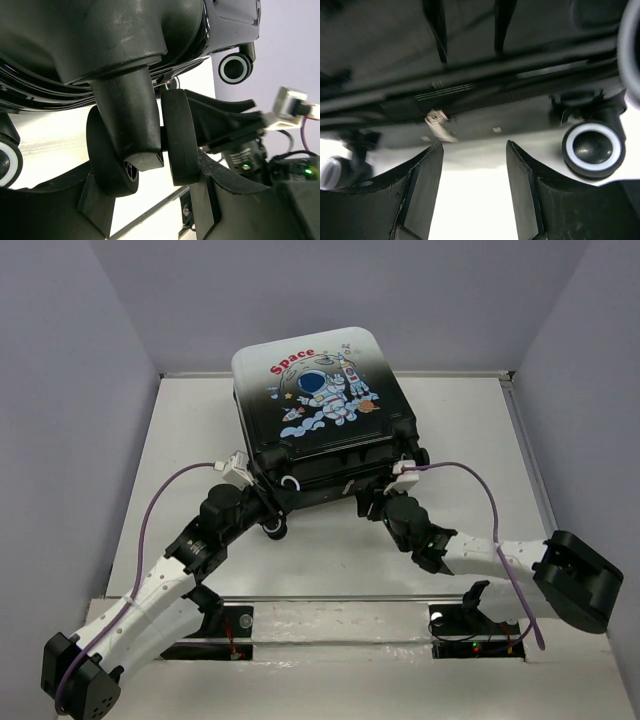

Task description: Pack the luggage

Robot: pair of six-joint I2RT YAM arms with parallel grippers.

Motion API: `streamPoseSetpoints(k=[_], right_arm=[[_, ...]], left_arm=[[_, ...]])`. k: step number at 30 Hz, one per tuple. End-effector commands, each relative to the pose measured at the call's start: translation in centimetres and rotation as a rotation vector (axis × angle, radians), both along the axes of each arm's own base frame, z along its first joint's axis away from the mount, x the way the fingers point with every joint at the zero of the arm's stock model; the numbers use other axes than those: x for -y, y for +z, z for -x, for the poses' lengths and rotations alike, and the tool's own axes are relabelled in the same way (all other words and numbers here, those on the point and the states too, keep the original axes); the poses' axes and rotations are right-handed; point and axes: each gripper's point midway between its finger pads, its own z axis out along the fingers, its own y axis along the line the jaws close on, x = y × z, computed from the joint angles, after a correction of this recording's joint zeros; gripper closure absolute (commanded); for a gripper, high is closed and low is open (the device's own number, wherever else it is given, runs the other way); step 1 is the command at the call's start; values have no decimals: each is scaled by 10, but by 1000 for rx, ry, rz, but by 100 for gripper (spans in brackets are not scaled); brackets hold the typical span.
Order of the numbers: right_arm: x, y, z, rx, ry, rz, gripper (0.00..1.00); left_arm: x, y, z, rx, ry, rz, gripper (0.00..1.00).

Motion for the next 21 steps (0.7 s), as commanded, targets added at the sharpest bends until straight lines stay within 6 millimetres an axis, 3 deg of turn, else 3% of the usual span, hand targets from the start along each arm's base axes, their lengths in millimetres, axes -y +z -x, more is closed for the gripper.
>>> streamPoseSetpoints(k=[1,5,14,16,18,19,21], right_arm=[[-19,-7,-9,-28,35,62,41],[-34,0,-25,25,60,43,50],[-55,8,-49,99,85,81,43],[-57,12,-54,119,73,78,49],[-59,15,-57,135,71,80,63],[-59,19,-59,143,64,80,82],[-61,25,-60,158,63,62,93]], left_arm=[[18,135,20,461,-154,230,94],[20,131,21,455,-160,228,94],[22,124,23,438,-178,233,94],[22,125,23,438,-181,235,94],[23,125,23,438,-185,234,94],[24,124,23,435,-188,233,94],[24,124,23,433,-188,233,94]])
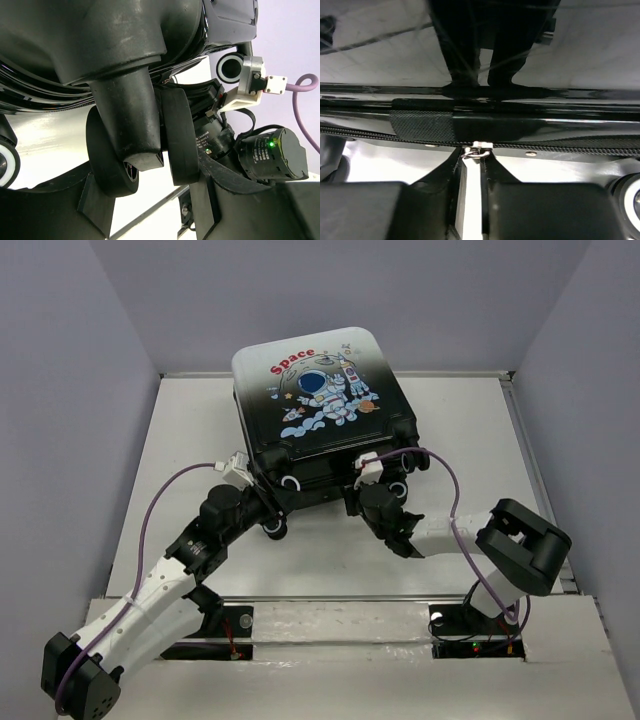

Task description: Pack the luggage

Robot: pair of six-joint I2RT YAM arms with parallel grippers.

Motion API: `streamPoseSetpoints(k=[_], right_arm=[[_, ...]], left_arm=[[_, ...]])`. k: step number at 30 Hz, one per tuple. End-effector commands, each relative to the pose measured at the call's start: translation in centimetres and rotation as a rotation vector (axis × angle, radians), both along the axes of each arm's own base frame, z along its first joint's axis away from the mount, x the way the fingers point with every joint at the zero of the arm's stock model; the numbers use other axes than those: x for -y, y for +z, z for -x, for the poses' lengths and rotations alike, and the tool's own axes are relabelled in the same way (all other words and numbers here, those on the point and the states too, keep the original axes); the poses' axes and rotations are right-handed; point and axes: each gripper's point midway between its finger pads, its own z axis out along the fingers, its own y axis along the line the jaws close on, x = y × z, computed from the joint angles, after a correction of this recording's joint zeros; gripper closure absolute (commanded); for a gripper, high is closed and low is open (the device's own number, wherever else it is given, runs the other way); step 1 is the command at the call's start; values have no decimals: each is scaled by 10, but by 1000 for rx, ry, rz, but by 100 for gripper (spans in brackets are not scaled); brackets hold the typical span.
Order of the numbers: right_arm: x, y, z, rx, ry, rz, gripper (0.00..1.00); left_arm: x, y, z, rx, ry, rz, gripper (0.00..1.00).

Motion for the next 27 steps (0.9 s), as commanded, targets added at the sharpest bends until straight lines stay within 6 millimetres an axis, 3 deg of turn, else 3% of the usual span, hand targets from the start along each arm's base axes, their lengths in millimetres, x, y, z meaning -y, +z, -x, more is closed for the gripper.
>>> streamPoseSetpoints(k=[1,5,7,9,10,13,14,19,20,22,23,24,25,26,27], right_arm=[[-21,72,-23,176,-6,-168,93],[-45,74,-2,151,104,-255,93],[-85,80,29,133,219,-303,93],[-127,78,59,105,348,-356,93],[-162,95,90,104,461,-424,93],[-208,111,132,124,586,-497,93],[-210,124,137,154,616,-552,93],[-208,142,149,191,657,-673,93],[-214,160,155,219,702,-735,93],[-223,174,162,235,754,-815,93],[-233,162,164,192,768,-855,93],[-236,186,164,237,780,-953,93],[-245,174,161,179,772,-1008,93],[-244,196,160,209,772,-1115,93],[-245,199,161,200,782,-1158,93]], left_arm=[[23,124,22,430,-177,222,94],[28,130,21,435,-198,230,94],[34,141,23,435,-232,264,94],[39,167,28,482,-273,311,94],[43,171,28,478,-287,321,94],[47,202,36,522,-330,372,94],[46,213,40,528,-345,396,94],[41,243,56,553,-377,509,94],[38,252,62,583,-386,548,94],[38,259,67,568,-402,604,94],[38,263,71,571,-411,628,94],[38,269,77,582,-422,664,94],[36,276,83,599,-429,696,94],[36,277,83,599,-413,710,94],[37,279,90,598,-425,724,94]])
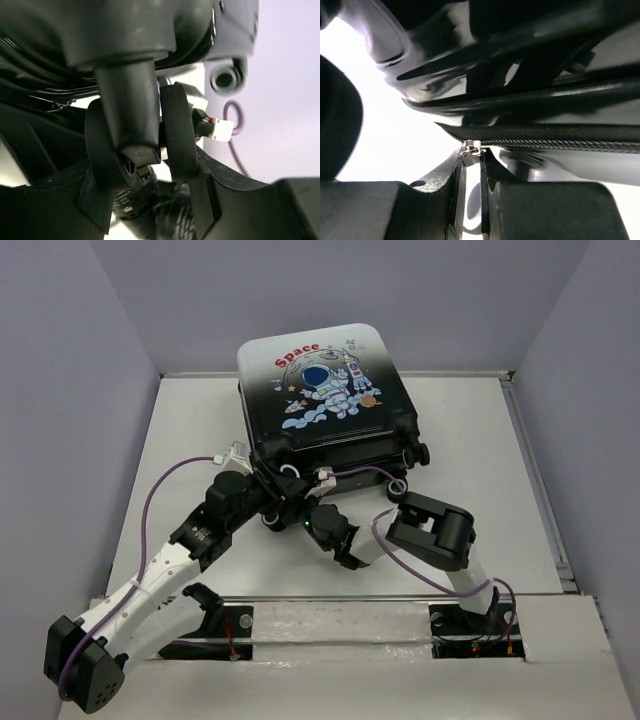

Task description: Pack the luggage

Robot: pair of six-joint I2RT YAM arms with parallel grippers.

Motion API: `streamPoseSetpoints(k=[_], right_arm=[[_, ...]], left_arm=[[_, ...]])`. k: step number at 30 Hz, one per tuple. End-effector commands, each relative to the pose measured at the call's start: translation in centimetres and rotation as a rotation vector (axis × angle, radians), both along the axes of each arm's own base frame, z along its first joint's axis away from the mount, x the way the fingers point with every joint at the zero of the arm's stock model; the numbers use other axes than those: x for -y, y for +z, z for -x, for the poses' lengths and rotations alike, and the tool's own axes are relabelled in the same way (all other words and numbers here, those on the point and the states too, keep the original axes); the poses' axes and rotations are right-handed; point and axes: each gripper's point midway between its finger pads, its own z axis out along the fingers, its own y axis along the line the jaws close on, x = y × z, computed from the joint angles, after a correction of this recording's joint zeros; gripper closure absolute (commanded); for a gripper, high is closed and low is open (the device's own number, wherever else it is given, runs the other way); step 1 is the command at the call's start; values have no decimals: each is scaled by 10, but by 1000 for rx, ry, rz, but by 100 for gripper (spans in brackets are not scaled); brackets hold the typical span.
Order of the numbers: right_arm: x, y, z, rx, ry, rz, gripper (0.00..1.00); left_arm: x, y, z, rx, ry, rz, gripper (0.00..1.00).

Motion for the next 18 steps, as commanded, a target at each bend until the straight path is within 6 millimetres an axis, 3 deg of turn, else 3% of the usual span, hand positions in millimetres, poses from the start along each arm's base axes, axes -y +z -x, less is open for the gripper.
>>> streamPoseSetpoints(k=[1,3,4,5,6,7,9,11,15,16,18], right_arm=[[-74,183,119,268,504,-704,93],[-67,195,128,302,505,-696,93],[-57,172,130,320,468,-602,93],[-46,167,128,316,443,-574,93],[-27,177,122,306,380,-583,93],[-9,145,118,252,340,-511,93],[15,146,112,241,266,-498,93],[25,134,113,237,262,-458,93],[21,128,116,208,284,-463,93],[18,136,117,218,292,-482,93],[-7,155,124,256,369,-532,93]], left_arm=[[21,267,102,749,-375,667,94],[19,264,100,745,-351,652,94],[13,266,102,757,-330,639,94],[11,266,99,768,-301,611,94],[4,262,92,785,-242,552,94],[-1,262,89,790,-207,541,94],[-9,265,87,811,-160,560,94],[-12,276,91,834,-159,598,94],[-15,294,96,849,-172,726,94],[-16,296,96,863,-168,739,94],[-17,300,99,874,-181,795,94]])
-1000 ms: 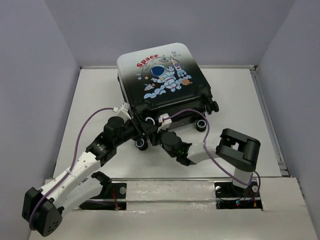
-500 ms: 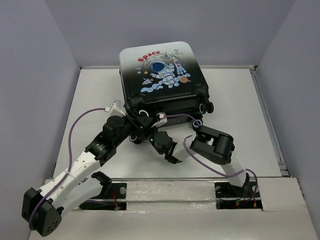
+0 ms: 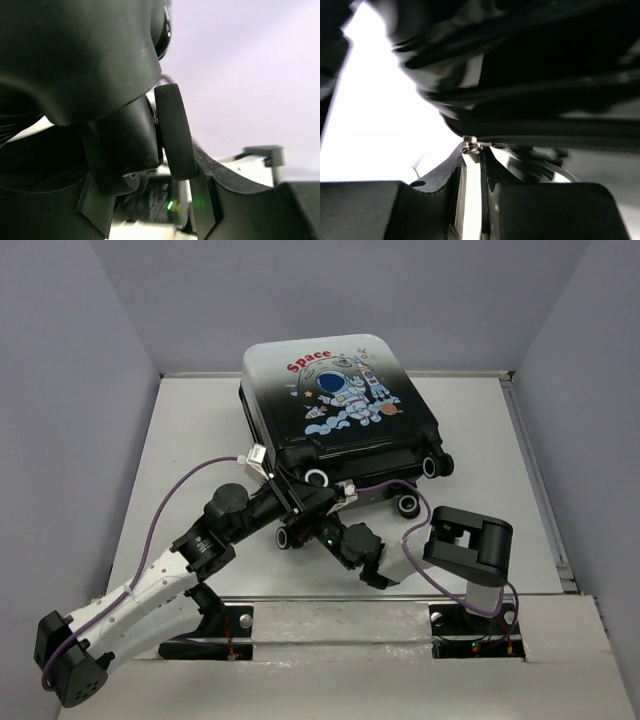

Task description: Pack the luggage

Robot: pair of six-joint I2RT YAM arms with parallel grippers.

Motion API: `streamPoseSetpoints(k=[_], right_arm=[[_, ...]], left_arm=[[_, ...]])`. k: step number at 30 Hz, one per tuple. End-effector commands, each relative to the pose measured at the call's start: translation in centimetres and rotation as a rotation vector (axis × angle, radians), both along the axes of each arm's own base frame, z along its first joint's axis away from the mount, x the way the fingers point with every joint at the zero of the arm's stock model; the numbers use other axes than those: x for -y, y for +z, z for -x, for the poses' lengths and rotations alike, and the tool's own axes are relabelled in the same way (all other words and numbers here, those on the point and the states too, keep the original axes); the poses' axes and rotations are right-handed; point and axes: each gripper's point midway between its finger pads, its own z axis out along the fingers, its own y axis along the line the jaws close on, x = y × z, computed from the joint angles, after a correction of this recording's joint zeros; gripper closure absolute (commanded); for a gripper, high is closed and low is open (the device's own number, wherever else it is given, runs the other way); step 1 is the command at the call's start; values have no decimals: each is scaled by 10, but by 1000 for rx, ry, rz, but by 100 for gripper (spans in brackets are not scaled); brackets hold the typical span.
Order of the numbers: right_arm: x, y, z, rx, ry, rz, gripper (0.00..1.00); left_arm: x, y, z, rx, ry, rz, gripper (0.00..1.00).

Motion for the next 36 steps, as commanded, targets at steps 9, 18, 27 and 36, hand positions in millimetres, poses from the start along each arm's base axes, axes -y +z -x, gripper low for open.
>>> streamPoseSetpoints(k=[9,18,27,36], right_arm=[[-36,78,57,191,233,-283,21],[46,-11,61,15,149,143,11],[46,15,38,68,67,512,0],[0,69,13,164,6,500,0]], left_arm=[[-49,192,29,632,114,514,94],[-76,98,12,476,280,333,81],[-91,47,-5,382,386,109,1],[-121,8,-18,275,525,-124,1]])
